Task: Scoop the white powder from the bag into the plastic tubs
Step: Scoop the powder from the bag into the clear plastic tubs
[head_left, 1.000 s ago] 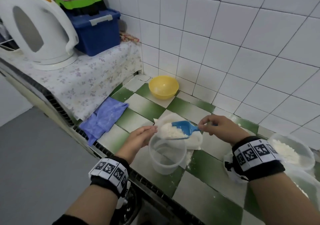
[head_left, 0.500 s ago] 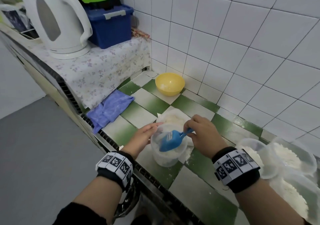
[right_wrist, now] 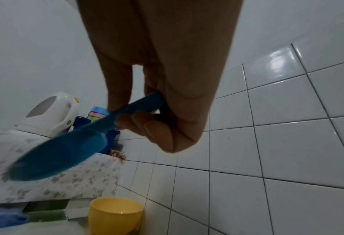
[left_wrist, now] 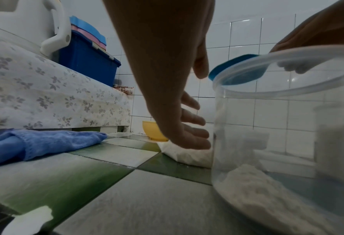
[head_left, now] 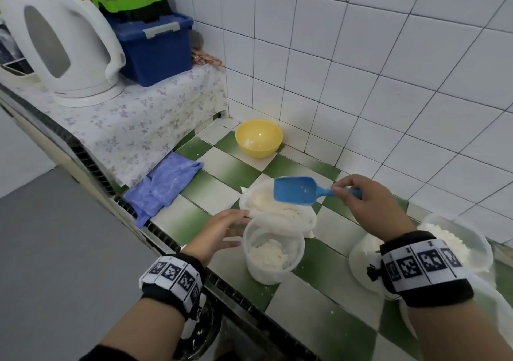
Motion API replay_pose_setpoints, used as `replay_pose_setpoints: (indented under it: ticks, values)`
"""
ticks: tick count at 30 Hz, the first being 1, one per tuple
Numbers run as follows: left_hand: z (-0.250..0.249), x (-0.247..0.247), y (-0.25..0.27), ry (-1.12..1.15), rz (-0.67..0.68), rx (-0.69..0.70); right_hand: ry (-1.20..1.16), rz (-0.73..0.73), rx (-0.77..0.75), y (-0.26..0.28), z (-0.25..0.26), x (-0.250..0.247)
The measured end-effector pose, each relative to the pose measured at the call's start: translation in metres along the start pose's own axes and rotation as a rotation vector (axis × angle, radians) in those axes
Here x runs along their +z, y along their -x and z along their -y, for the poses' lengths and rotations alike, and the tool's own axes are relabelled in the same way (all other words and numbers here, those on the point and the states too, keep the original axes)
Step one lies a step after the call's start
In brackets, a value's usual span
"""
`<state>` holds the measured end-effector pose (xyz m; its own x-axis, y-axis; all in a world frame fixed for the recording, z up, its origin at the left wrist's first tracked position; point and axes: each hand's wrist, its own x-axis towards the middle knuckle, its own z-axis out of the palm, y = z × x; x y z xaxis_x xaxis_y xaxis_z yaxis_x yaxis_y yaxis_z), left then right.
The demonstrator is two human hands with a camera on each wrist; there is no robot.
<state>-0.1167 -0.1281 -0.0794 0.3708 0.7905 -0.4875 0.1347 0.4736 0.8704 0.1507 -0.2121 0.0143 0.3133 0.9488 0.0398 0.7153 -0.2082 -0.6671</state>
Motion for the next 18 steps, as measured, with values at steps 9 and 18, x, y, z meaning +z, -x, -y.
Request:
replay_pose_setpoints:
  ticks: [9, 18]
  values:
    - [-0.011, -0.005, -0.062, -0.219, -0.238, 0.077, 0.695, 0.141, 0.008, -0.004, -0.003, 0.05]
    - [-0.022, 0.004, -0.097, -0.459, 0.01, -0.017, 0.66, 0.169, 0.185, -0.027, 0.006, 0.081]
